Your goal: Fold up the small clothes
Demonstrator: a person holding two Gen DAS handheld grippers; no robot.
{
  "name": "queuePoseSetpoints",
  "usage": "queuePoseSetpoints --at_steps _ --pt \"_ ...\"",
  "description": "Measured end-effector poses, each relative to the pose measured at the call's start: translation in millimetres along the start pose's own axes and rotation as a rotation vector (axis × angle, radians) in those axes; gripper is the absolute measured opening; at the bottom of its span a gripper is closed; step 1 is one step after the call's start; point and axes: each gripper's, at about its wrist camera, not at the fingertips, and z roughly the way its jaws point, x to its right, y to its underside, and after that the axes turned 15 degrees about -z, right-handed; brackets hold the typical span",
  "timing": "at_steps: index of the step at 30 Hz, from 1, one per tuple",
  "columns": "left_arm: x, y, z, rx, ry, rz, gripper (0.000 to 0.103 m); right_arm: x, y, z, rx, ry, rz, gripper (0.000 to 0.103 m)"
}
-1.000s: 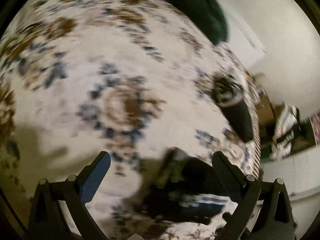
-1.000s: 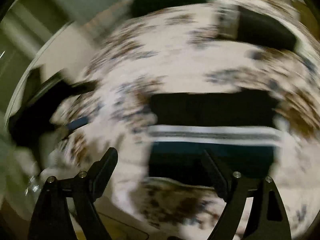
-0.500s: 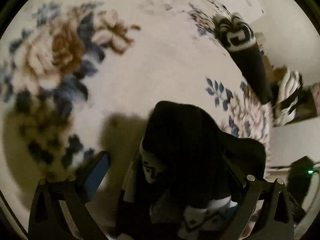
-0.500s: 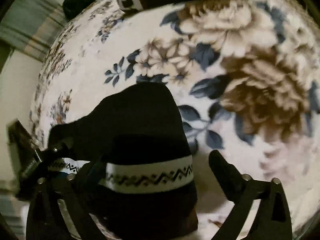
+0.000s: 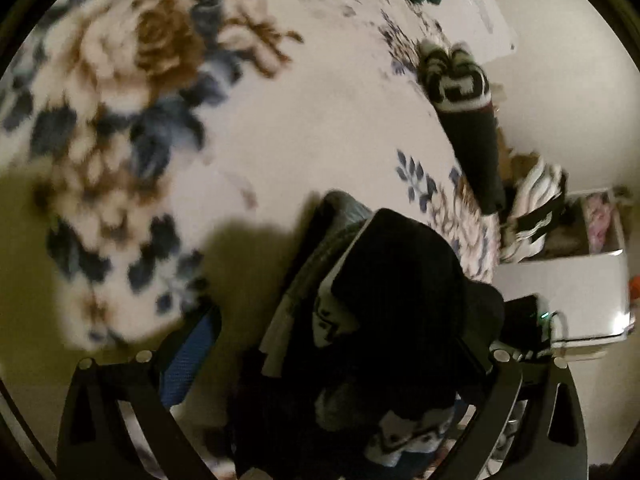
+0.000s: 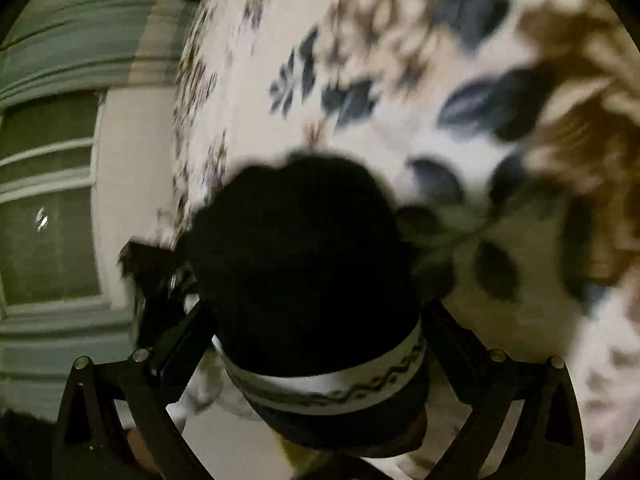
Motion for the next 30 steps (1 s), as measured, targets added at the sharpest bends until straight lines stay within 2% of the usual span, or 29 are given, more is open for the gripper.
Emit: queuePoseSetpoints --at_steps 5,8,11,12,15,20,22,28,30 --pt "-6 -13 13 -0.065 0.096 -0.005 0.103 1 -10 31 -0.074 -0.06 -0.063 0.103" --pt "-6 -18 16 -0.09 0.114 -0.023 0.103 2 -17 39 -0.064 -0.086 -0.045 0.103" --pt "-3 -17 12 -0.093 0.119 -0.012 0.103 1 -20 37 -0.013 -0.092 0.01 0.102" --pt "1 -15 10 -0.087 0.126 -0.001 0.1 0 -19 37 0.001 -0.089 0.022 0.1" --pt "18 -12 8 -0.089 0.153 0.05 0.071 0 -18 32 0.03 -0.093 0.075 0.092" --pt "36 -19 4 -0.097 0.129 0.081 0.067 -2 -18 22 0.06 -0.103 0.135 0.087" --pt "44 -23 1 -0.107 0.14 0.082 0.061 -8 -21 18 0.068 -0.097 0.13 0.085" --pt "84 -32 -17 -0.103 0.139 0.111 0.061 -29 -35 3 0.11 -0.135 0.154 0.083" --pt "103 -37 -19 -0.106 0.136 0.117 0.06 -41 -45 -9 0.129 -0.124 0.145 0.083"
